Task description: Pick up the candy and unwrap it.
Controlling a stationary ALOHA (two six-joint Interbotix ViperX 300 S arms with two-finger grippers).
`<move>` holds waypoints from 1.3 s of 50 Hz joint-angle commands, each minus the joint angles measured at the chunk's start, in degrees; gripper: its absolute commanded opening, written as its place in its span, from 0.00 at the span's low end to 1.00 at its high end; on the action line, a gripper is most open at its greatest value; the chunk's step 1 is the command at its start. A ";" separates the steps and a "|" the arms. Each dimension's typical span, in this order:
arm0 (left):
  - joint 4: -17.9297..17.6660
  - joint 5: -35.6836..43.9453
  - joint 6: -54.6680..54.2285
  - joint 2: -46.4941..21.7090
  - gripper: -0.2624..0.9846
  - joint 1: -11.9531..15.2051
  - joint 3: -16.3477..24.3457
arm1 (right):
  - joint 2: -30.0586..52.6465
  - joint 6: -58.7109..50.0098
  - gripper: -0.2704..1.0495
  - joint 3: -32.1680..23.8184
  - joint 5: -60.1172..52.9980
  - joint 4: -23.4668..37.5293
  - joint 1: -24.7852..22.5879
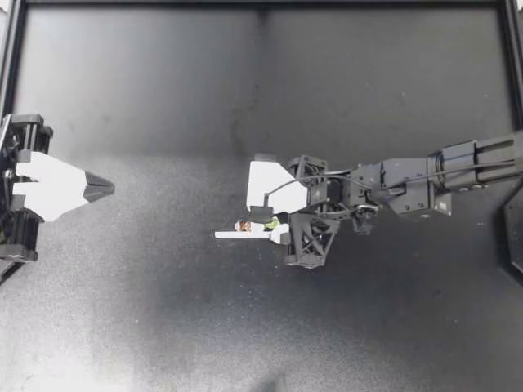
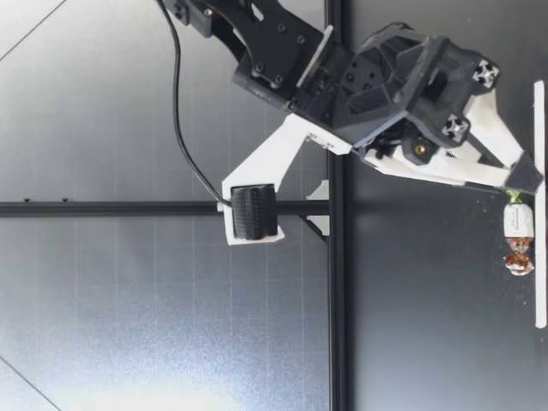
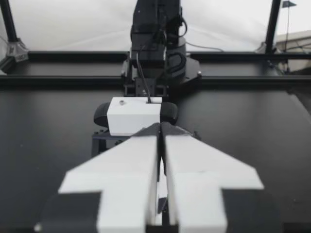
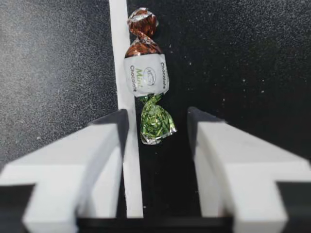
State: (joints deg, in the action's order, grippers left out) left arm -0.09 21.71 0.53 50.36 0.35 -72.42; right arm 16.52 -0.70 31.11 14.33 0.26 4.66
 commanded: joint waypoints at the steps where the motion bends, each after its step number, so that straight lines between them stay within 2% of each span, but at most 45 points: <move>1: -0.09 0.53 -0.09 -0.26 0.11 0.09 0.53 | -0.70 0.00 0.44 -1.05 0.62 0.00 0.53; 11: 0.00 0.53 -0.09 -0.26 0.11 0.09 0.35 | -0.70 0.53 0.19 -2.02 2.64 0.09 0.53; 19: -0.09 0.53 -0.62 -1.05 0.11 0.09 0.53 | -2.20 0.44 0.07 -2.11 2.11 0.09 0.53; 29: -0.09 0.53 -0.62 -5.71 0.14 0.09 1.58 | -7.38 -0.26 0.06 -2.11 2.72 -0.18 0.53; 38: -0.09 0.88 -0.62 -10.90 0.24 0.09 3.78 | -14.50 -3.60 0.06 -2.11 5.01 -0.44 0.53; 46: -0.09 2.37 0.09 -15.82 0.46 0.09 5.62 | -20.92 -7.12 0.06 -0.70 5.19 -0.44 0.35; 52: -0.09 6.86 1.23 -20.74 0.65 0.09 7.12 | -24.17 -8.09 0.06 0.62 4.39 -0.44 0.00; 65: -0.09 16.88 6.15 -31.03 0.62 0.09 10.90 | -27.42 -8.44 0.06 1.41 1.49 -0.53 -1.58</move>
State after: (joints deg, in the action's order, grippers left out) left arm -0.09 35.95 5.98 21.71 0.35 -64.07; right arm -9.14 -9.14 33.13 16.79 -0.09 3.69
